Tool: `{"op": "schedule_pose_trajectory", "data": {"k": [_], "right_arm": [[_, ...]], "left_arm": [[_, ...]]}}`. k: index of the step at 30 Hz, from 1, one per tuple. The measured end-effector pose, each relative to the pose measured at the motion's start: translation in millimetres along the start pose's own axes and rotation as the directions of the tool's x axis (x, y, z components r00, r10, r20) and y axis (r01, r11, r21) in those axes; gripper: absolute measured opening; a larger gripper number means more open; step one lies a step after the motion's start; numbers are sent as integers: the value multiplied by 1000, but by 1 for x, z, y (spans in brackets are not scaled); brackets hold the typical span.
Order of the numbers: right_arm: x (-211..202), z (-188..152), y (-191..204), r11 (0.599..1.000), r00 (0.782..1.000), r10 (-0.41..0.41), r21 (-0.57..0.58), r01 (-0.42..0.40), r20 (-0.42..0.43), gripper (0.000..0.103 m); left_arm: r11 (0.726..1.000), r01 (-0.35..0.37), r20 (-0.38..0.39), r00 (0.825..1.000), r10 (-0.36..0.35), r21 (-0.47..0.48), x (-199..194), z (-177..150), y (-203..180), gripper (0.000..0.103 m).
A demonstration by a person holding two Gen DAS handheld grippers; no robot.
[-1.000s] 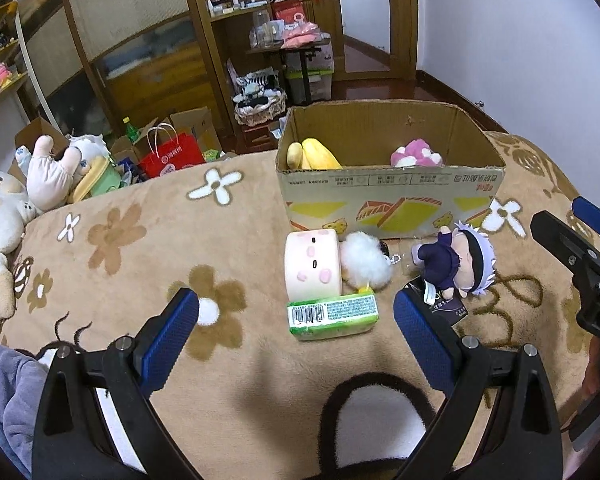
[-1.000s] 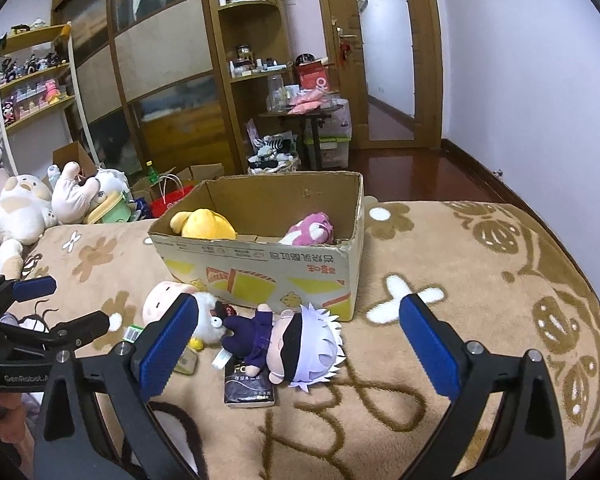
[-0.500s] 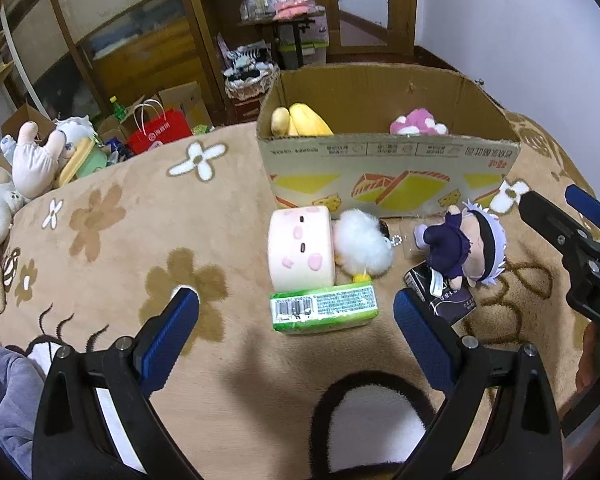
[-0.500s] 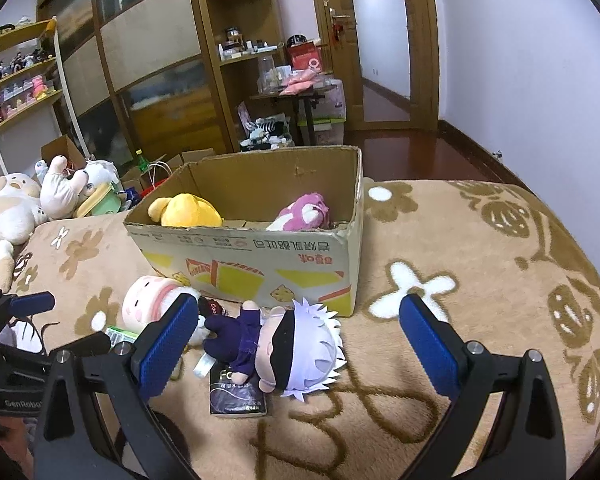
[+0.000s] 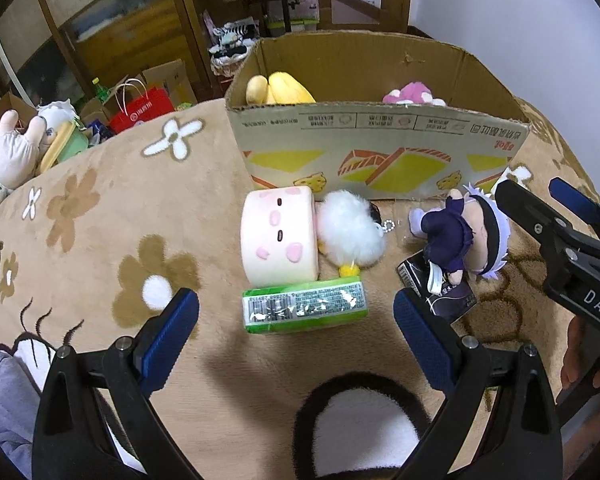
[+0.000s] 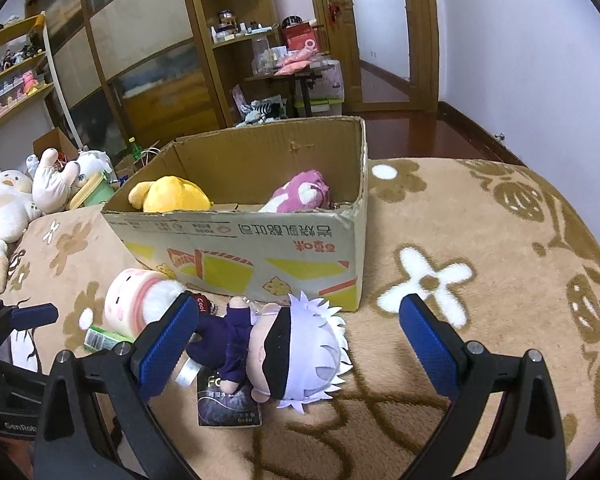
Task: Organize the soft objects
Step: 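Move both tools back over the remaining toys beside the box, then grasp the white-haired doll with the right tool while the left tool grasps the green snack box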
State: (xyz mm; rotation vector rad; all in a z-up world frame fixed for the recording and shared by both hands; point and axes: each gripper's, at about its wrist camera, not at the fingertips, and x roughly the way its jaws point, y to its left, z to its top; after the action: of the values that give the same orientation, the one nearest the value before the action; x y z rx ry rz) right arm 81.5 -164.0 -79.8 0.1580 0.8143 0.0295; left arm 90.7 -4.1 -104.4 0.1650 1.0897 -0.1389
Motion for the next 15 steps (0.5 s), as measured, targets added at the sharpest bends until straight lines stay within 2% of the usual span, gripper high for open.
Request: {"op": "schedule_pose_trajectory", "data": {"k": [4,8,12,15], "right_arm": [[7,0,-2,1000,1000,1,12,-1,-18,103],[15,-2,-5,999,999,15,43,-13,-41,103],[22,-3,-9,998,998,11,57,-8,-61,103],[26,-5,-12,998,997,12,64,-7,-72,103]], "left_arm": [[999,45,-38,998,-46,-27,9,-1,1,97],[999,39,-57,998,-40,-30,16,-1,0,97],[996,68,-86,994,-73,-53,25,2,1,97],[998,58,-99,993,-61,-39,31,3,-3,97]]}}
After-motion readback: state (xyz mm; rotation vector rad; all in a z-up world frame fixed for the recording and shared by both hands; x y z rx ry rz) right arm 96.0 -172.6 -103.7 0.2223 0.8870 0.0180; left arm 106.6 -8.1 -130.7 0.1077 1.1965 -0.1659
